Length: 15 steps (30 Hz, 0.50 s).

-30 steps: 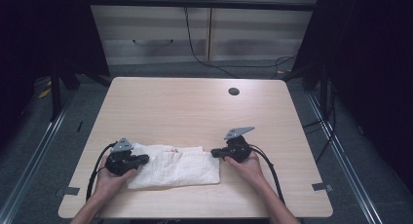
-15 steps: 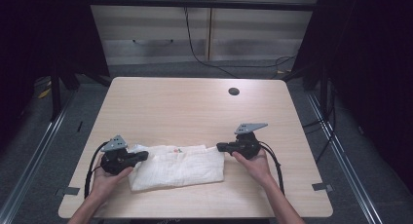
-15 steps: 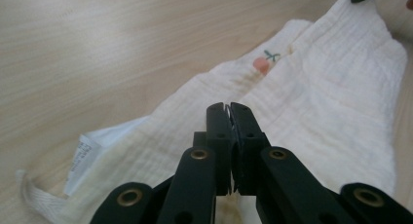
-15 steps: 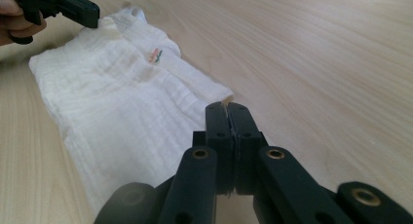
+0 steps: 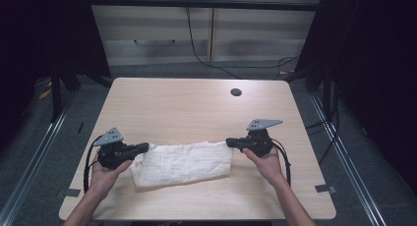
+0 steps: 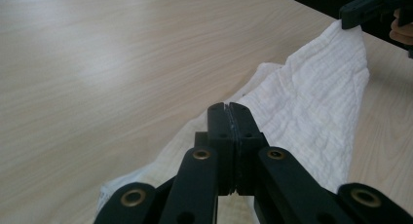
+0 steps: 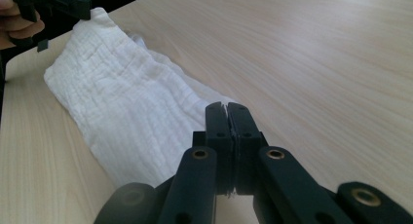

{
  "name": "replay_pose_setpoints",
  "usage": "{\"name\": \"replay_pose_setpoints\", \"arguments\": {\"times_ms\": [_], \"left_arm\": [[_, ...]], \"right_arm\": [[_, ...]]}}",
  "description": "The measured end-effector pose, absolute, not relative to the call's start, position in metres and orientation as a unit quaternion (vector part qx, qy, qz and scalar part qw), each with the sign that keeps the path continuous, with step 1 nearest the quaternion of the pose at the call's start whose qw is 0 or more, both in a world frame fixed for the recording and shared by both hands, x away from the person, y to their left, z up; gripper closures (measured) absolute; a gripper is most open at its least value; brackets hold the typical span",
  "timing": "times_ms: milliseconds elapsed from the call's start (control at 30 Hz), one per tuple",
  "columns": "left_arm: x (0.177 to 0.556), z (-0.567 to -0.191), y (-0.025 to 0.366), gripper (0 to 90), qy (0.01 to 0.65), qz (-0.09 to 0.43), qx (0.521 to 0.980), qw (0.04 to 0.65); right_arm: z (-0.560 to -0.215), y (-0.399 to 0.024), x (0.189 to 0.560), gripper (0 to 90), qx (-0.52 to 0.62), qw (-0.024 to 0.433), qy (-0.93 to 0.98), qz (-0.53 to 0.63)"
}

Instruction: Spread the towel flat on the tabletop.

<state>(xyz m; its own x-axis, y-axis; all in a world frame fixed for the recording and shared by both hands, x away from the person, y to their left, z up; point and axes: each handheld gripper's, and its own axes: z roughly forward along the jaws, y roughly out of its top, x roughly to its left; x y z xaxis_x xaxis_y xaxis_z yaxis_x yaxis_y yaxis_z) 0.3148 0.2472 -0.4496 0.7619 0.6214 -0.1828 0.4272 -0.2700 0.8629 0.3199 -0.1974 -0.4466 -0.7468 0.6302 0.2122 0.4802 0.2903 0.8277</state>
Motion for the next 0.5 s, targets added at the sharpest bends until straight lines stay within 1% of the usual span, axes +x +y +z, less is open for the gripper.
{"name": "replay_pose_setpoints", "arguments": {"times_ms": [133,167,233,500], "left_arm": [[0.317,-0.437,0.245,89.1,0.324,0.104,0.784,0.519],[0.318,-0.433,0.244,89.1,0.323,0.106,0.78,0.525],[0.322,-0.425,0.243,89.0,0.325,0.108,0.769,0.54],[0.339,-0.403,0.23,89.1,0.321,0.116,0.762,0.551]], "right_arm": [[-0.436,-0.2,0.32,88.3,0.346,0.084,0.796,0.489],[-0.428,-0.203,0.32,88.3,0.345,0.091,0.794,0.492],[-0.425,-0.205,0.321,88.3,0.345,0.093,0.792,0.495],[-0.395,-0.215,0.33,88.3,0.346,0.114,0.778,0.511]]}}
